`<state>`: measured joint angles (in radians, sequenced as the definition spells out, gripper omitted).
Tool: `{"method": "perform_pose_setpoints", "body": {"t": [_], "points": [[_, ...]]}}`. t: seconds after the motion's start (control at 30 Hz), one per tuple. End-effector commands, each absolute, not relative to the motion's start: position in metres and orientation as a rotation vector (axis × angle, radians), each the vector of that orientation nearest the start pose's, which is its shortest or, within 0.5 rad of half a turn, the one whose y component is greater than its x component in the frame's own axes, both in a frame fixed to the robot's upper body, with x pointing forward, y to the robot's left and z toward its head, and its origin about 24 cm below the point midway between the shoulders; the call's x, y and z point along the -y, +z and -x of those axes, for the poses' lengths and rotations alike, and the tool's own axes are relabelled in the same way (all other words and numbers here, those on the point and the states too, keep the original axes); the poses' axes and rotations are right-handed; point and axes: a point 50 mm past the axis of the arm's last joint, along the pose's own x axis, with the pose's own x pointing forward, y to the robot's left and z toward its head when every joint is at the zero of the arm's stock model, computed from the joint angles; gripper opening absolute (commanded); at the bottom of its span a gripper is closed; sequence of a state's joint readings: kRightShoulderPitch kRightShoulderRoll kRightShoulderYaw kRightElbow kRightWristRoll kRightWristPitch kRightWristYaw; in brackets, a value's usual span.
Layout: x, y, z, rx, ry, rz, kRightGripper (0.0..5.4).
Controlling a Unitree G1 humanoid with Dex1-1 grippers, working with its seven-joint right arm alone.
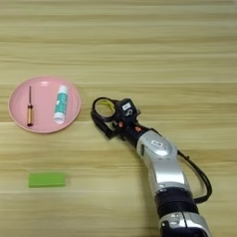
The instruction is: Move the objects on the table
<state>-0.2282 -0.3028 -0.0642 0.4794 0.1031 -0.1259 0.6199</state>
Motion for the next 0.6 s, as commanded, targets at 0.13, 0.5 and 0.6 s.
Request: {"method": "perform_pose_setpoints", "body": {"t": [0.13, 0.5, 0.6], "points": [[0.205, 0.058, -0.301, 0.037, 0.507, 0.168, 4.02], [0.204, 0.066, -0.299, 0.118, 0.521, 0.148, 4.02], [0.204, 0.067, -0.299, 0.127, 0.522, 0.148, 4.02]]}}
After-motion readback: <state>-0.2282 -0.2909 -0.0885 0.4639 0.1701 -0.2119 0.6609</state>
